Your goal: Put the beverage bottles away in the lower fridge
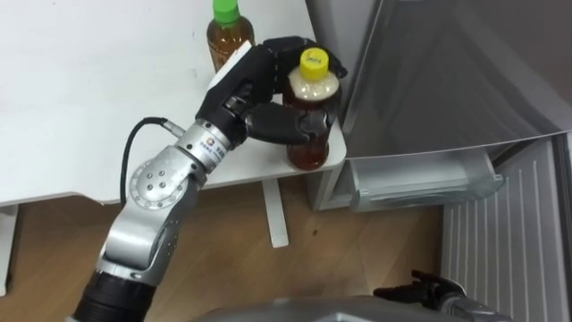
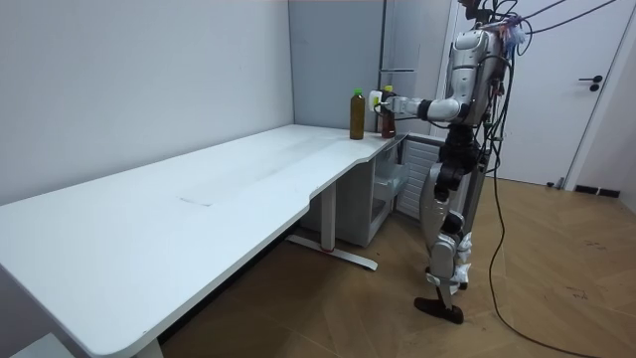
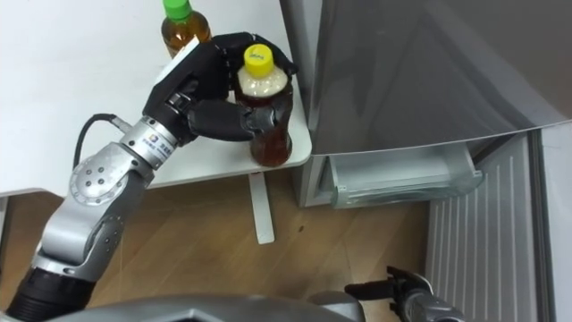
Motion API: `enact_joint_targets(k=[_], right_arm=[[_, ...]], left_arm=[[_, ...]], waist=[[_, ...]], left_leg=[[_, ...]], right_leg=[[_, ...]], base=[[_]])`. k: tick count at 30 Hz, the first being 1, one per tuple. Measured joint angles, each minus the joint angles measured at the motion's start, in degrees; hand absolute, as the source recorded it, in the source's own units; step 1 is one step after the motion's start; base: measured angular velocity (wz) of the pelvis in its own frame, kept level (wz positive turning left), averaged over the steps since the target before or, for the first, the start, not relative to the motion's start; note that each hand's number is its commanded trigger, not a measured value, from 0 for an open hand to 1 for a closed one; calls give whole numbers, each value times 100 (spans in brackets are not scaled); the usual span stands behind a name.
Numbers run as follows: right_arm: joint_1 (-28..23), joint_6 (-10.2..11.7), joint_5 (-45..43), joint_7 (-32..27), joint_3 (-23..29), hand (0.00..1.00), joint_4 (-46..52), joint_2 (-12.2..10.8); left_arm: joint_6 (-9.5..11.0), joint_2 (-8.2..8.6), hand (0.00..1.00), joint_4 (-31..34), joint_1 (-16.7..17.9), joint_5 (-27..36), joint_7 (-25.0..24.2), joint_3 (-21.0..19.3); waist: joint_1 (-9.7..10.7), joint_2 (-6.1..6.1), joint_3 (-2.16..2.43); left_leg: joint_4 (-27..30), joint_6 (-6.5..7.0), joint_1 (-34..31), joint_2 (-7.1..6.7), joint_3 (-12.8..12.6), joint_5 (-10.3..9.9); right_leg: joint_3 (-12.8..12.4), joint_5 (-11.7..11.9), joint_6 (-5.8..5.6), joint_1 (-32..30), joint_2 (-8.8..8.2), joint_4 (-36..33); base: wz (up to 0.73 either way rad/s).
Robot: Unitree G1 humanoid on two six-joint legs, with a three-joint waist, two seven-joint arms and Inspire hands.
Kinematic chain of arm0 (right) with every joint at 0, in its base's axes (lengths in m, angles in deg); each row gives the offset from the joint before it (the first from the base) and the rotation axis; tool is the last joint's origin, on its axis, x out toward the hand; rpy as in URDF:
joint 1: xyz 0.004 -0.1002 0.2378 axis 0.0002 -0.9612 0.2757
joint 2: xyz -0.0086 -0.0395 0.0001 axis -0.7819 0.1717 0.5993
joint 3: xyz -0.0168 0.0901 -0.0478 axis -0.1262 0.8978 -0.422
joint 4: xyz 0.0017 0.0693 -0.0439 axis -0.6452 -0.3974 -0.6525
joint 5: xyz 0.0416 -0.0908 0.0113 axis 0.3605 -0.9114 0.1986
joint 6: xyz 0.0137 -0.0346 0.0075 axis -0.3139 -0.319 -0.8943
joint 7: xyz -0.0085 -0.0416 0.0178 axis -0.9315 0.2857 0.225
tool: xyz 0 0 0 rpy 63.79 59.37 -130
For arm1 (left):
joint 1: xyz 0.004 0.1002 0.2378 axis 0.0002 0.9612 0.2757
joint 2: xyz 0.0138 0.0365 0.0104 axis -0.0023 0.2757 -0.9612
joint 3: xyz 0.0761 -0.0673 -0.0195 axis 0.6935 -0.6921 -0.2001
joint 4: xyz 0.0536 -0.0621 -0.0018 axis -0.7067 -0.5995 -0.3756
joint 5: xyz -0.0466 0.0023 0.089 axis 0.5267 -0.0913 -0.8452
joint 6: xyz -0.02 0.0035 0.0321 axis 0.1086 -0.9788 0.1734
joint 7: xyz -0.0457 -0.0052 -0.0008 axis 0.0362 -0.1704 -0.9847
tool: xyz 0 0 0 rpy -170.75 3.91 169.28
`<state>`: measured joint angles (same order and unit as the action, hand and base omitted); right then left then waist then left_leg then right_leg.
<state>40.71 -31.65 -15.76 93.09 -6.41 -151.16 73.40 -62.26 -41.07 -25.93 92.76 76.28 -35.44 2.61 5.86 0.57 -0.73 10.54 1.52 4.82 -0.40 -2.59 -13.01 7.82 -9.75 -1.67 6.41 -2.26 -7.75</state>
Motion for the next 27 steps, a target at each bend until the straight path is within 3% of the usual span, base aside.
enact_joint_targets(k=[4,10,18,23,27], right_arm=[[0,-1,-55,1,-1,0,19,-2],[-13,-25,-208,0,-10,0,107,-3],[-132,-43,-192,-156,-401,0,624,-5],[-394,-45,-424,-179,-433,0,1284,-5],[-427,-40,-455,-72,-658,0,1619,-28]], left_arm=[[-40,-2,98,-18,1,-5,2,22],[-283,-119,98,-32,123,-119,-41,77],[-286,-118,98,-52,122,-92,-134,224],[-286,-116,100,-42,102,-91,-370,327],[-286,-116,100,-58,-40,5,-444,425]], waist=[[-1,33,-19],[8,60,-21],[4,69,-10],[54,-9,39],[120,-14,42]], left_leg=[[22,0,-10,1,-15,0],[39,0,-59,3,-36,0],[110,0,-115,10,-35,0],[120,0,-130,15,-88,0],[126,0,-112,54,-201,0]], right_leg=[[-11,0,0,-2,0,-2],[-23,1,1,-65,-3,-38],[-29,1,1,-118,-10,-85],[-119,4,7,-161,-3,-107],[-172,25,37,-176,22,-126]], base=[[0],[-1],[0],[-6],[-10]])
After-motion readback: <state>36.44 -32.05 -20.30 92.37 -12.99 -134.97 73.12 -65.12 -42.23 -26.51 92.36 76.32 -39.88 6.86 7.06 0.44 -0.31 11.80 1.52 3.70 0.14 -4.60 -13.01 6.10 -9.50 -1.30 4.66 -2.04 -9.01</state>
